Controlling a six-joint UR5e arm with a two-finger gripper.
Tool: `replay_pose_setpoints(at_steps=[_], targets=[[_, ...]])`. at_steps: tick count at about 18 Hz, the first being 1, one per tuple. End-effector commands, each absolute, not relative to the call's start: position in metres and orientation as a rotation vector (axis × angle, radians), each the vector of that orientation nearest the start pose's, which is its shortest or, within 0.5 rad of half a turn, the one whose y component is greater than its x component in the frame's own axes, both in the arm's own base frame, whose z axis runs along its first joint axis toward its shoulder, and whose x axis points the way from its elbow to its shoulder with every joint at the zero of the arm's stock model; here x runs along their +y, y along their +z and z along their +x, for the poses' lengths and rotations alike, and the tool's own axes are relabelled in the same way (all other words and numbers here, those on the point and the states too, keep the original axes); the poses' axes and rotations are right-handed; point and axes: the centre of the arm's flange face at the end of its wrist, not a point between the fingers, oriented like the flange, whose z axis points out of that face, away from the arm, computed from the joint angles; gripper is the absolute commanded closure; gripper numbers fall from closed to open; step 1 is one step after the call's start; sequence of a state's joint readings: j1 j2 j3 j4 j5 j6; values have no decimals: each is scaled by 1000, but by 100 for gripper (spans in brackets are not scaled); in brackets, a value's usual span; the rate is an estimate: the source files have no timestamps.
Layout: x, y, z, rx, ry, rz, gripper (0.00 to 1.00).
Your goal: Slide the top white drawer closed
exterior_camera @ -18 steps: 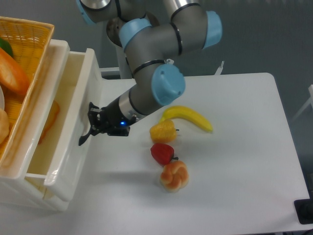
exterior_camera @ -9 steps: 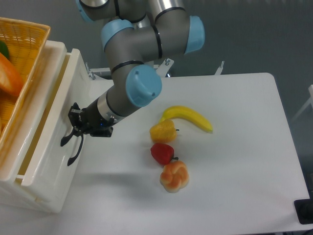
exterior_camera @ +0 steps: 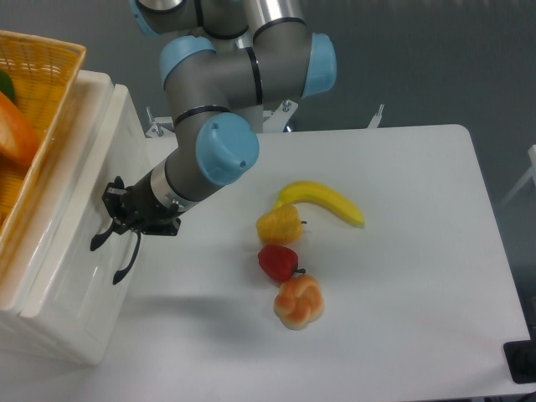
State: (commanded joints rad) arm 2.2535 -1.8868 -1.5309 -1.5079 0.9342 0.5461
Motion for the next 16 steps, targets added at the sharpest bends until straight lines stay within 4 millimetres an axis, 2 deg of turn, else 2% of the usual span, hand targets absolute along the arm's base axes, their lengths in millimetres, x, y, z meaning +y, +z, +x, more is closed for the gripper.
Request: replay_pose_setpoints(at_steps=[12,16], targets=[[581,354,-223,-285,-922,-2798,100],[584,355,-214,-284,-925,-2804,100]])
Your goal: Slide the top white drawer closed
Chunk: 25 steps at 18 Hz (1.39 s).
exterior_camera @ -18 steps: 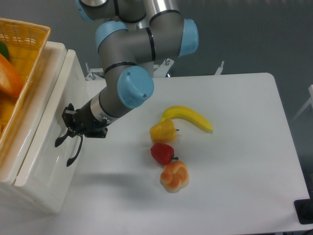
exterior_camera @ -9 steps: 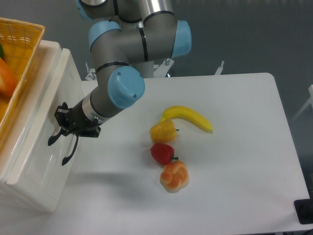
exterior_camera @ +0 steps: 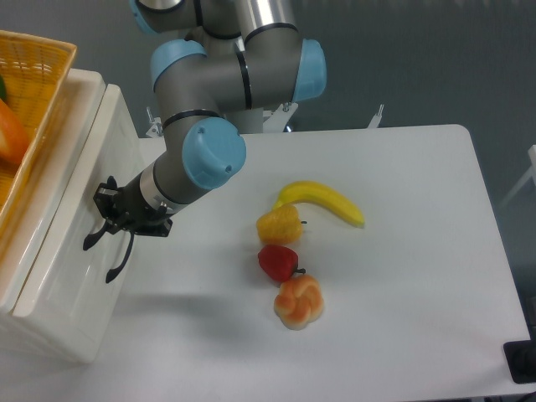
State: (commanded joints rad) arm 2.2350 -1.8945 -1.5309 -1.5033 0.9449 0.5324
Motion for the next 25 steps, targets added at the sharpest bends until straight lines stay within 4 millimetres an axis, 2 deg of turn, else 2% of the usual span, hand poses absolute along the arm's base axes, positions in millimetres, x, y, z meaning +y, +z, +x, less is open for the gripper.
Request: replay_pose_setpoints(at_steps=[4,8,9,10,11,12,13,15,18,22,25], targets=[[585,360,-209,-279,-922,-2805,100],[587,355,-207,-266,-925,-2807,100],[588,355,-208,-256,-921,-2807,92],[588,355,-211,-255,-906,-2810,76],[590,352,-217,-251,-878,-2814,51],[590,353,-223,-245,-826,-2820,34],[590,352,-229,-239,-776,-2829,0],[589,350,-247,-251,-704,-2824,0],[574,353,-300,-315,-559,-2792,0],[539,374,-369,-370,-271,-2826,0],[495,379,-425,-201,-97,-2889,0]])
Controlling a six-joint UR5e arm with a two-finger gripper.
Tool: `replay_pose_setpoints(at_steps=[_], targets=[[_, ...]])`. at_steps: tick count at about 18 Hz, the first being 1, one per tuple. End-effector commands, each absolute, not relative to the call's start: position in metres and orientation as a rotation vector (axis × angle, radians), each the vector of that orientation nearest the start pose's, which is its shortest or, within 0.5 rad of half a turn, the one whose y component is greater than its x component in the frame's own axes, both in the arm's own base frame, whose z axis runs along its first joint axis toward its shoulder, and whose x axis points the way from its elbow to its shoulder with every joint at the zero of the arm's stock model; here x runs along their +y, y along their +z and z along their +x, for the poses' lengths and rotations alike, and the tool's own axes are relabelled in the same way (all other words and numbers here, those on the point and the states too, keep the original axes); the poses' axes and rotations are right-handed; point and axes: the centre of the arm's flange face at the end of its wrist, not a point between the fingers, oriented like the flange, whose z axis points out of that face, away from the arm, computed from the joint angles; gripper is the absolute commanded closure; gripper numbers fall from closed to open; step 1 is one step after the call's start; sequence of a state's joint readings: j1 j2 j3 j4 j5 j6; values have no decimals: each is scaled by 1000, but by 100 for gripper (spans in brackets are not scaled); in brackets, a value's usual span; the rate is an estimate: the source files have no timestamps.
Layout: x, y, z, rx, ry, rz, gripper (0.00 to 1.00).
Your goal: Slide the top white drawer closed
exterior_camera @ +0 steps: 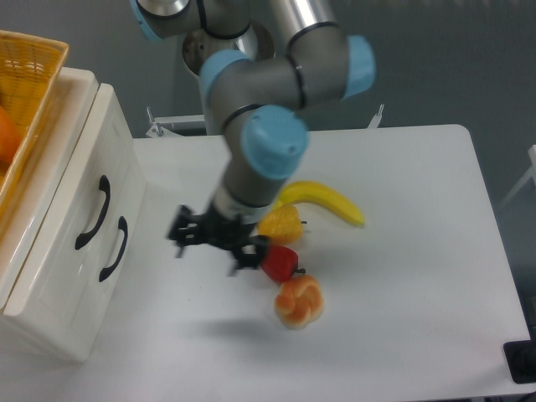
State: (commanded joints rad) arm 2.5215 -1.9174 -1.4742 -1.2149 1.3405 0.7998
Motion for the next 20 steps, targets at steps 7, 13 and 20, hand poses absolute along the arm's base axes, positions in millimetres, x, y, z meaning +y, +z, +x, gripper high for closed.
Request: replay_pose_setpoints(at_steps=[7,13,20], targets=[[371,362,-549,300,134,-2958,0],[300,328,-618,414,147,-2965,0],[280,312,-628,524,141,-3065,0]])
